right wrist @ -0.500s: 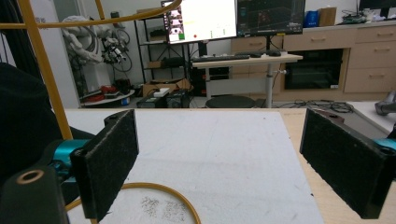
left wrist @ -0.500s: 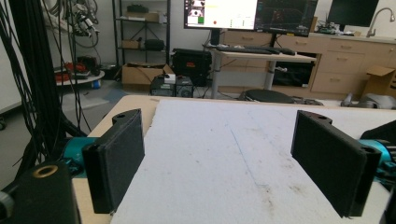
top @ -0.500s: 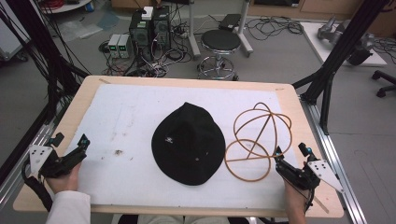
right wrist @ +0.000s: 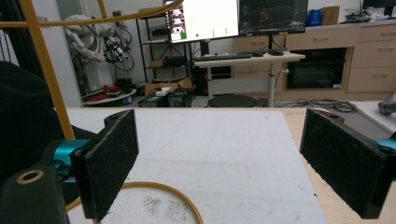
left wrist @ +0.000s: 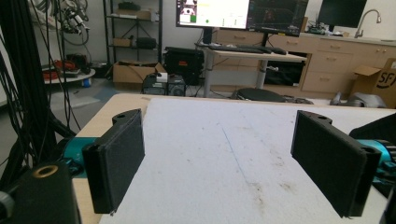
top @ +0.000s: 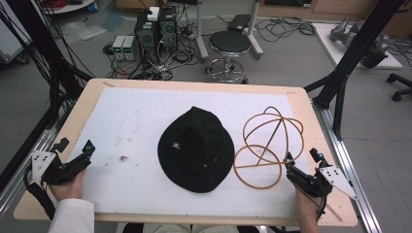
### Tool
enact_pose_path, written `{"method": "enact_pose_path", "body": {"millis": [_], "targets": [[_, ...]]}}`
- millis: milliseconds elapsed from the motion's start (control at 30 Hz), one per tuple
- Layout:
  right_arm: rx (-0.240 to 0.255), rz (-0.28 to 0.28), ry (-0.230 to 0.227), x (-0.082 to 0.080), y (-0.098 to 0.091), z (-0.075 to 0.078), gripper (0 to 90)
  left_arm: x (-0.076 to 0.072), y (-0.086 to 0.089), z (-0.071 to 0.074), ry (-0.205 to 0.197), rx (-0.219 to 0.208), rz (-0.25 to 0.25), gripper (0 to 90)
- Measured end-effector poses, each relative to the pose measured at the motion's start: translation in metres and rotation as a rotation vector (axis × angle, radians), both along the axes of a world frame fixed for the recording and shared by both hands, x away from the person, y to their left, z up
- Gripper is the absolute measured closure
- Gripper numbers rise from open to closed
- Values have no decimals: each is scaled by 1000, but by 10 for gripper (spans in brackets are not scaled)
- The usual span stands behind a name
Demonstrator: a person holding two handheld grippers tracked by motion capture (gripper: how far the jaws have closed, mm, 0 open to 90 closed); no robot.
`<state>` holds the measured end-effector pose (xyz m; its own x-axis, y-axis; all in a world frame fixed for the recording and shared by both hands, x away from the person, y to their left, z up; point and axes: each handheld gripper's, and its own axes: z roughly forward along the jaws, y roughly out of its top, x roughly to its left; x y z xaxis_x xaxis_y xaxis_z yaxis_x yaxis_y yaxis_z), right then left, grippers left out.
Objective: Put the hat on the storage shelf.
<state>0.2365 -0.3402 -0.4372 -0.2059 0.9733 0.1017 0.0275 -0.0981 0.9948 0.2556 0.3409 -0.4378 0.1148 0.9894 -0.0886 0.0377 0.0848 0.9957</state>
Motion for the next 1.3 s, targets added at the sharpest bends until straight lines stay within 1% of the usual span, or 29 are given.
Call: {"method": "enact_pose_path", "body": {"millis": [167,200,267,367,400,433,467,533,567,600,633,667,700,733,767,800,833,867,900,933,1000,1067,1100,1133,1167,1200,1233,1267,1300], "targets": [[-1,-1,3,0,0,0,108,1,1,0,6,-6,-6,179],[-2,-1,4,0,0,0,108,1,0,1,1,-16,-11,179],[-5,2,7,0,0,0,108,1,-1,2,-9,-22,-18,182],[-5,6,3,1,1,0,108,4,-3,6,-11,-16,-38,183],[-6,8,9,1,1,0,108,5,-3,7,-12,-12,-45,183],[-7,10,7,1,1,0,108,5,-3,7,-12,-12,-45,183],[-10,11,7,0,1,0,108,7,-5,9,-5,-18,-77,190],[-7,12,6,1,1,0,108,9,-7,11,-1,-14,-111,210],[-10,13,5,1,1,0,108,10,-9,12,1,-9,-123,210],[-14,13,4,1,1,0,108,10,-9,12,1,-9,-123,210],[-13,12,5,1,1,0,108,12,-12,15,0,-10,-147,210],[-12,12,6,1,2,0,108,12,-12,15,0,-10,-147,209],[-16,13,3,1,2,0,108,13,-16,17,-1,-15,-167,207],[-19,12,0,1,2,0,108,13,-16,17,-1,-15,-167,202],[-18,8,-1,0,2,0,108,15,-21,21,-8,-28,-187,199],[-16,9,0,0,2,0,108,15,-24,22,-11,-32,-200,199],[-16,9,0,0,2,0,108,15,-24,22,-11,-32,-200,199],[-13,9,2,0,2,0,108,18,-32,25,-10,-23,-230,198],[-13,9,2,0,2,0,108,18,-32,25,-10,-23,-230,199],[-16,8,0,0,2,0,108,21,-39,28,-7,-7,-261,199],[-22,9,-1,0,1,0,108,24,-45,31,-6,1,-291,199],[-22,8,0,0,2,0,108,28,-50,34,8,2,-326,204],[-26,9,-1,0,1,0,108,28,-50,34,8,2,-326,210],[-25,9,1,0,1,0,108,31,-54,36,23,8,-354,211],[-26,9,1,0,1,0,108,32,-56,37,19,7,-367,212],[-28,7,-1,1,1,0,108,32,-56,37,19,7,-367,215],[-30,5,-1,1,1,0,108,34,-59,37,21,8,-391,215],[-31,6,-3,1,1,0,108,34,-59,37,21,8,-391,216],[-31,6,-3,1,1,0,108,35,-60,37,28,11,-406,216]]}}
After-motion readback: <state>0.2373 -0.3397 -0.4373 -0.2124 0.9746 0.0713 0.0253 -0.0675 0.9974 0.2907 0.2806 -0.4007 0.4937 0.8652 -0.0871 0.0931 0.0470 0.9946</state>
